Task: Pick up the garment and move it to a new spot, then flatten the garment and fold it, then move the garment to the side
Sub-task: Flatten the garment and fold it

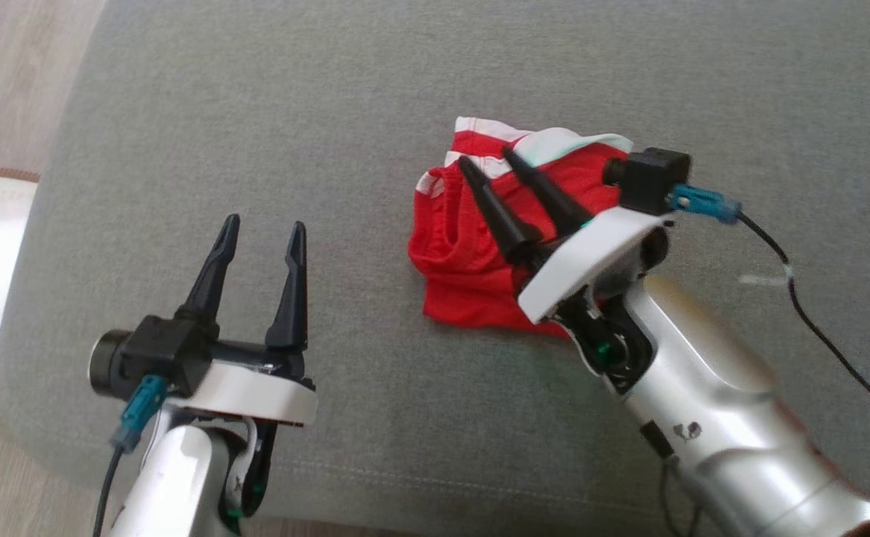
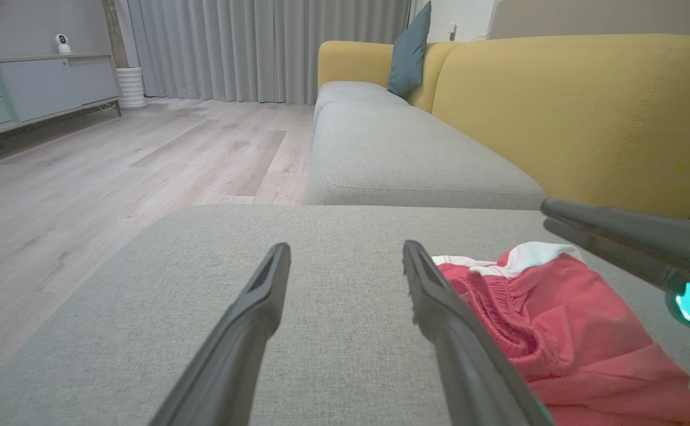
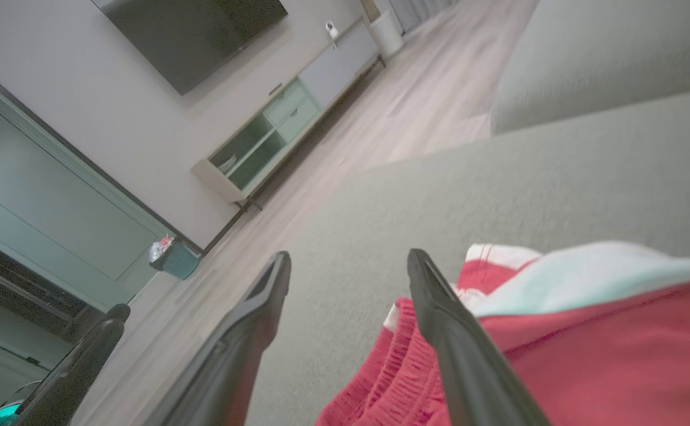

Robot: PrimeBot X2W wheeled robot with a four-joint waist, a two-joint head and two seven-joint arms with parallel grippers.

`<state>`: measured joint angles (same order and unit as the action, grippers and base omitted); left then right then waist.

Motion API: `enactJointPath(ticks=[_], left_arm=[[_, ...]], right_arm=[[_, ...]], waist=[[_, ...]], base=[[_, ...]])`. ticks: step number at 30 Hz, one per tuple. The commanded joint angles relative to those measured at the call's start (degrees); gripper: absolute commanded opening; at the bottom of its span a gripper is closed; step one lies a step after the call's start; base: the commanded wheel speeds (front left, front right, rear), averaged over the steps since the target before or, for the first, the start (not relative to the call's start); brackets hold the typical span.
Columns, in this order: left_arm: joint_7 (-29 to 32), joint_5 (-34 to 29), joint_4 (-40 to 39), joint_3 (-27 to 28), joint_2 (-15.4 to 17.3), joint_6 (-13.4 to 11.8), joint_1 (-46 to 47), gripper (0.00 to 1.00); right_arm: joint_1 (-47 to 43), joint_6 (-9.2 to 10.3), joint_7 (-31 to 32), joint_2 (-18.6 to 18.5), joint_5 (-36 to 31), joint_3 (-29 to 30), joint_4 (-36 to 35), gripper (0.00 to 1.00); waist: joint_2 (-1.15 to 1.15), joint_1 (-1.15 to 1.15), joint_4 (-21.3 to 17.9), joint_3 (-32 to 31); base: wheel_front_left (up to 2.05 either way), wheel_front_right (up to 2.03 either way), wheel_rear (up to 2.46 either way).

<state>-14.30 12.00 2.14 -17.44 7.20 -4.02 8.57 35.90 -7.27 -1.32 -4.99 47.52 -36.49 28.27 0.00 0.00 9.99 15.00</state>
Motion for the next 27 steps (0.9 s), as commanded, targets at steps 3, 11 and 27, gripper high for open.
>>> enactJointPath(ticks=[3, 11, 27], left_arm=[[-0.7, -0.5, -1.4, 2.9, 0.6, 0.1, 1.5, 1.00], [-0.7, -0.3, -1.2, 4.4, 1.6, -0.5, 0.2, 1.00], [0.4, 1.3, -0.9, 7.3, 4.2, -2.3, -4.2, 1.00]], right_arm=[[1.2, -0.22, -7.2, -2.6, -5.5, 0.2, -1.7, 1.00], [-6.3, -0.22, -12.2, -7.6, -13.3, 11.5, -3.8, 1.00], [-31.9, -0.22, -6.0, -3.8, -32.4, 34.3, -27.6, 1.00]], waist=[[0.00, 0.00, -1.3, -0.6], [0.00, 0.00, -4.7, -2.1], [0.00, 0.00, -10.6, -6.6]], base=[[0.00, 0.00, 0.00], [0.00, 0.00, 0.00], [0.00, 0.00, 0.00]])
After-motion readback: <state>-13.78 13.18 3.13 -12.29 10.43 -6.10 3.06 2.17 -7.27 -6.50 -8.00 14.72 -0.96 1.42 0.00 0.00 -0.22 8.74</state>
